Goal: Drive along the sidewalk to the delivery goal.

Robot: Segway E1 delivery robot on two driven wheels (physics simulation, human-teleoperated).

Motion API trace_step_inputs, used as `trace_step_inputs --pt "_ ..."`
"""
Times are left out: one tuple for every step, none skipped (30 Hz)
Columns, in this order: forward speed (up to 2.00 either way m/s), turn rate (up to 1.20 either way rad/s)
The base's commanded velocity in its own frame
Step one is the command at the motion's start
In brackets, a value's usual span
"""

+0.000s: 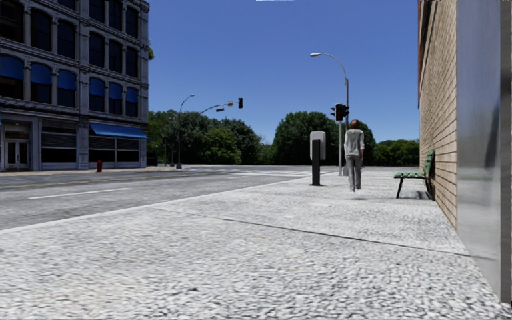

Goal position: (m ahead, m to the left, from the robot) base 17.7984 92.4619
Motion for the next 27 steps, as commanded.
trace_step_inputs --pt "2.00 -0.57" --pt "2.00 -0.57" --pt "2.00 -0.57" --pt "2.00 -0.57" --pt "2.00 -0.57" --pt "2.00 -0.57" --pt "2.00 -0.57" --pt "2.00 -0.57" --pt "2.00 -0.57" --pt "2.00 -0.57" --pt "2.00 -0.57" --pt "2.00 -0.57" --pt "2.00 -0.56" --pt "2.00 -0.56" --pt "2.00 -0.55" --pt "2.00 -0.47" --pt "2.00 -0.44" --pt "2.00 -0.43" --pt "2.00 -0.43" --pt "2.00 -0.43" --pt "2.00 -0.43" --pt "2.00 -0.43" --pt "2.00 -0.43" --pt "2.00 -0.43" --pt "2.00 -0.43" --pt "2.00 -0.40" --pt "2.00 0.00"
